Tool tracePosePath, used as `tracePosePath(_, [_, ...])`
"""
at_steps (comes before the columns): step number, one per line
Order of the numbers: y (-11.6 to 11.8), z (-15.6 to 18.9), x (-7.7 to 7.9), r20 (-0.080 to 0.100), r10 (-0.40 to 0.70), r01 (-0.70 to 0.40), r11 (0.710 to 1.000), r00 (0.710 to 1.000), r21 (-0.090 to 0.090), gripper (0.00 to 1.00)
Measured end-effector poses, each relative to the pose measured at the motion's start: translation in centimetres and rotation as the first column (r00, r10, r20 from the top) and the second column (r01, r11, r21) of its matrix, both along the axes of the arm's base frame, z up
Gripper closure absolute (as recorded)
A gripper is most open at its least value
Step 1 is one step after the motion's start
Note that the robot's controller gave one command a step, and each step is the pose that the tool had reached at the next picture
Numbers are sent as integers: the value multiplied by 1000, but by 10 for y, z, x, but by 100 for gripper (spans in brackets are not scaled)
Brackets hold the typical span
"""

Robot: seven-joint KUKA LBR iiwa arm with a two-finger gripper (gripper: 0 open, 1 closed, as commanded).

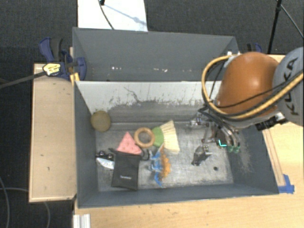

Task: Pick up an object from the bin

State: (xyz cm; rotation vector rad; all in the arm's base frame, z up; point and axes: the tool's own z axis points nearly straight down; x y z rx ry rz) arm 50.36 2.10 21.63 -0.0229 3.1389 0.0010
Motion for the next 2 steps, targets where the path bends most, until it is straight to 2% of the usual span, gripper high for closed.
tracePosePath(1, [42,-37,53,11,-69,69,998,998,1,0])
tracePosePath(2, [61,-51,62,-4,-4,4,1000,1000,1,0])
